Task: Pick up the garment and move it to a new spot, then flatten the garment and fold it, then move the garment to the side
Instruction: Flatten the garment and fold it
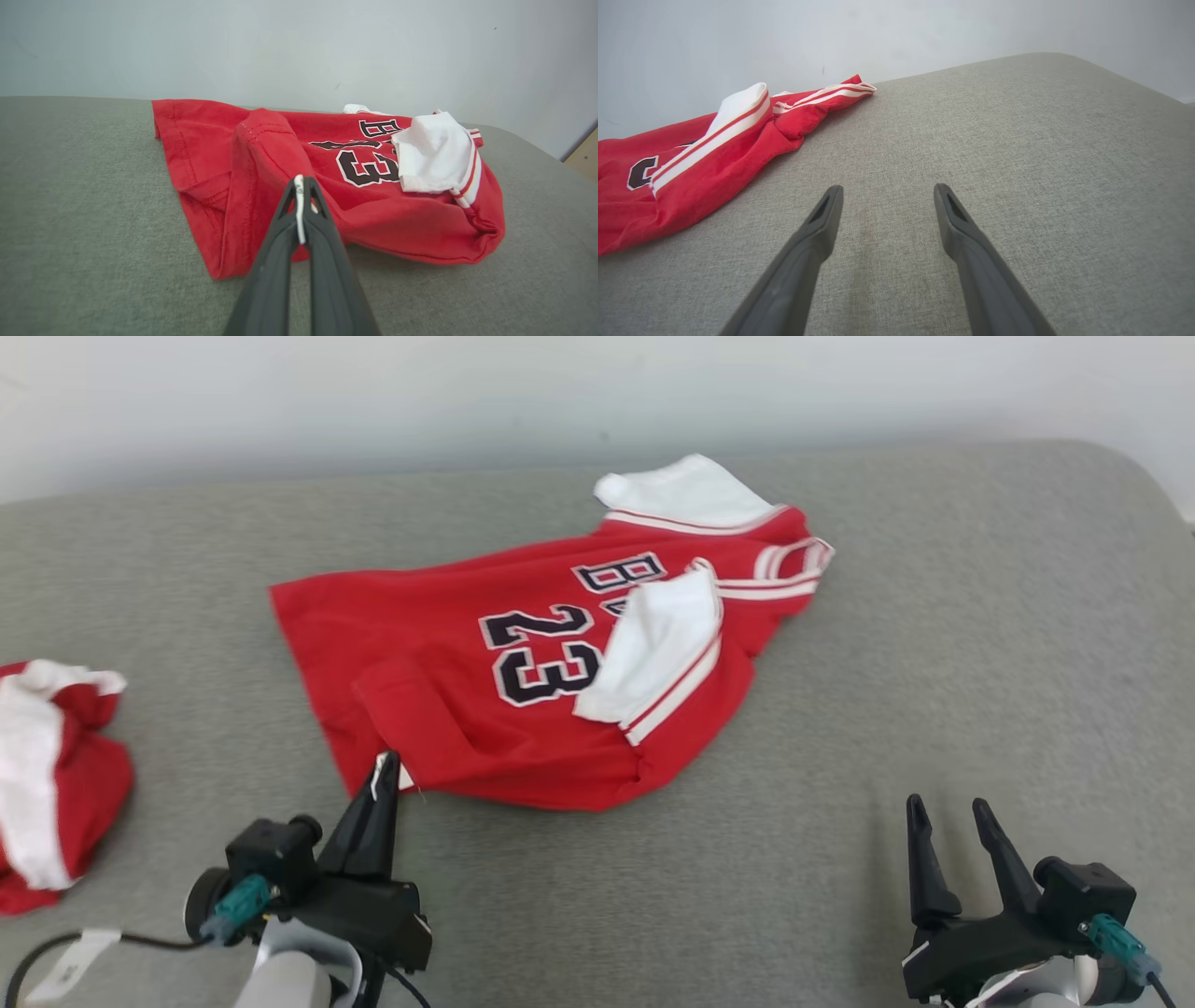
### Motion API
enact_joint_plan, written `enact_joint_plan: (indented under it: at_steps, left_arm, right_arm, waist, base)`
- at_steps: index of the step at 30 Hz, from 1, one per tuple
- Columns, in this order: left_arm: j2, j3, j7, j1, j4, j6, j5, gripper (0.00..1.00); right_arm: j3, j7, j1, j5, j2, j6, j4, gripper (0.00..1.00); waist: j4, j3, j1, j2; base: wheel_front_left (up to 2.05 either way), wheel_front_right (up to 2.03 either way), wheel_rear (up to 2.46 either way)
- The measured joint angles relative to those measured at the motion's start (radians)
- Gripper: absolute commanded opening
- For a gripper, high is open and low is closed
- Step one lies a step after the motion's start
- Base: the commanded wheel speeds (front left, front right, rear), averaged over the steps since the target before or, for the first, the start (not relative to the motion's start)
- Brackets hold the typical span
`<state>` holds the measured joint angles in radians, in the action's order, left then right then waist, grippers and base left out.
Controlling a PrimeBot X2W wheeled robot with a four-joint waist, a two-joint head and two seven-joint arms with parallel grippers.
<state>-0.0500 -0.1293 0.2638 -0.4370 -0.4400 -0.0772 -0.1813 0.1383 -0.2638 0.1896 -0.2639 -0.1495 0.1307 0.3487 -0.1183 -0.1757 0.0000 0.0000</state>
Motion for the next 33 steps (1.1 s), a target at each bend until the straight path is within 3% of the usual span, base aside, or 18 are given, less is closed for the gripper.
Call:
enact_joint_plan:
  at_steps: [14,15,16,17,18,20,33]
  left_arm:
    - [0.001,-0.117,0.000,0.216,0.143,0.083,-0.082,0.00]
    - [0.000,-0.124,0.000,0.232,0.148,0.090,-0.088,0.08]
    - [0.000,-0.133,0.000,0.244,0.148,0.094,-0.091,0.07]
    - [0.000,-0.143,0.000,0.258,0.144,0.096,-0.094,0.16]
    - [0.001,-0.152,0.000,0.272,0.137,0.098,-0.098,0.36]
    - [0.002,-0.162,0.000,0.293,0.114,0.108,-0.107,1.00]
    - [0.000,-0.145,0.000,0.318,0.060,0.126,-0.098,1.00]
  right_arm:
    - [-0.021,0.000,-0.052,0.018,0.023,0.000,0.023,1.00]
    - [-0.024,0.000,-0.056,0.019,0.025,0.000,0.024,1.00]
    - [-0.025,0.000,-0.059,0.019,0.026,0.000,0.026,1.00]
    - [-0.026,0.000,-0.059,0.020,0.027,0.000,0.027,1.00]
    - [-0.028,0.000,-0.059,0.020,0.029,0.000,0.026,1.00]
    - [-0.028,0.000,-0.061,0.024,0.031,0.000,0.028,1.00]
    - [0.009,0.000,-0.048,0.029,0.020,0.000,0.022,1.00]
  waist:
    - [0.167,0.094,-0.0001,0.0000]
    - [0.178,0.100,-0.0001,0.0000]
    - [0.188,0.106,-0.0001,0.0000]
    - [0.197,0.112,-0.0001,-0.0001]
    - [0.206,0.118,-0.0001,0.0000]
    - [0.221,0.129,-0.0001,-0.0001]
    - [0.286,0.144,-0.0001,0.0000]
  base:
    - [0.00,0.00,0.00]
    - [0.00,0.00,0.00]
    - [0.00,0.00,0.00]
    - [0.00,0.00,0.00]
    - [0.00,0.00,0.00]
    - [0.00,0.00,0.00]
    - [0.00,0.00,0.00]
